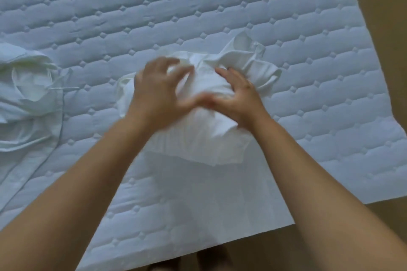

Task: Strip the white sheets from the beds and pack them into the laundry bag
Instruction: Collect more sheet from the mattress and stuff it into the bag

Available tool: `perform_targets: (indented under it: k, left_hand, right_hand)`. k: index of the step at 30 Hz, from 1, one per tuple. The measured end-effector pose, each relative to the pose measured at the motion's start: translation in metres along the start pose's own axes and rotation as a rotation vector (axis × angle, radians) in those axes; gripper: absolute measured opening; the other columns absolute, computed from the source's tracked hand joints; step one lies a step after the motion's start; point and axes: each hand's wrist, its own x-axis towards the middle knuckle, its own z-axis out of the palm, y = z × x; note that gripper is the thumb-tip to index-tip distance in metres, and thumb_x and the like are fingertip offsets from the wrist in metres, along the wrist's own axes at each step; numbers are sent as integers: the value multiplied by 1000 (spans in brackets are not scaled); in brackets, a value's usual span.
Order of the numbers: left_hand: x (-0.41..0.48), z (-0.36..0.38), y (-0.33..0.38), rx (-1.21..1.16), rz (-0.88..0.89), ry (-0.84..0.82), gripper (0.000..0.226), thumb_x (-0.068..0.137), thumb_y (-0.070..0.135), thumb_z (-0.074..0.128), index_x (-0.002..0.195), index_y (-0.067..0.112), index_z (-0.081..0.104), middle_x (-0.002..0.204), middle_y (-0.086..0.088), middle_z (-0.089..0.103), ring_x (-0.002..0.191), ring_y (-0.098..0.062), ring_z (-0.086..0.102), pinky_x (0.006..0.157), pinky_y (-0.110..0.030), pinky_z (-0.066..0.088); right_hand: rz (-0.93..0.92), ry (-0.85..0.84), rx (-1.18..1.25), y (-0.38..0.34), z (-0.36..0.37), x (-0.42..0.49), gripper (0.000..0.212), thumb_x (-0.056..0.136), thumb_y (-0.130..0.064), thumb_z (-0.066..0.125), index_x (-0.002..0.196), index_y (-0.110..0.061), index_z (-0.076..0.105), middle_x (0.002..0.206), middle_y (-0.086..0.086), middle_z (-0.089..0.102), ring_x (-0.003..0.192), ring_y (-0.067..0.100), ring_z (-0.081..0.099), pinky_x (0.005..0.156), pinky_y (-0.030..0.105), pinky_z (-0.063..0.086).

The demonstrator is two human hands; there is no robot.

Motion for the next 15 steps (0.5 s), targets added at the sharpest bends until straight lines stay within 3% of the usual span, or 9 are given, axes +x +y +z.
perform_targets:
  k: [2, 4, 7, 9, 11, 13, 15]
  left_hand:
    - [-28, 12, 4, 104, 98, 34, 99, 56, 86, 44, 133, 23, 53, 136, -14, 51, 128, -39, 43, 100, -66, 29]
    - [-20, 25, 6, 128, 82, 33, 99, 54, 87, 43, 132, 27, 51, 138, -13, 50, 129, -40, 41, 99, -68, 26]
    - [23, 34, 24, 77, 19, -59, 100, 52, 91, 38, 132, 33, 52, 142, -5, 46, 135, -34, 35, 106, -63, 19]
    - [55, 40, 33, 44, -28, -127, 97, 55, 92, 38, 135, 39, 47, 146, 1, 40, 138, -27, 28, 111, -57, 14]
    - [79, 46, 34, 7, -63, -145, 91, 61, 91, 42, 136, 41, 45, 147, 2, 39, 138, -25, 27, 113, -54, 15]
    - [98, 53, 31, -2, -83, -161, 85, 66, 87, 44, 137, 41, 45, 147, 3, 38, 138, -24, 27, 112, -54, 17]
    - [114, 61, 28, 9, -101, -183, 78, 71, 83, 45, 136, 41, 46, 147, 4, 39, 138, -23, 28, 112, -53, 18]
  right_hand:
    - [34, -41, 92, 6, -7, 16, 79, 71, -48, 78, 139, -22, 47, 143, 0, 44, 134, 15, 38, 114, 35, 27]
    - [122, -33, 195, 15, -9, 23, 75, 69, -49, 80, 134, -24, 52, 135, -5, 51, 125, 12, 47, 109, 32, 37]
    - [272, 301, 300, 29, -19, 31, 53, 76, -47, 75, 116, -17, 60, 109, -5, 63, 108, 15, 60, 92, 27, 48]
    - [318, 537, 212, 30, -26, 31, 50, 87, -45, 63, 123, -11, 56, 113, 3, 62, 112, 22, 56, 94, 30, 44]
    - [251, 593, 117, 21, -18, 21, 67, 85, -58, 49, 134, -12, 48, 130, 8, 54, 123, 23, 45, 104, 34, 36]
    - [163, 481, -53, 8, 6, 8, 94, 72, -75, 38, 145, -17, 34, 148, 7, 37, 137, 20, 28, 114, 37, 23]
    - [162, 463, -187, 11, 19, 17, 107, 63, -81, 37, 149, -19, 27, 154, 8, 28, 143, 24, 21, 116, 41, 19]
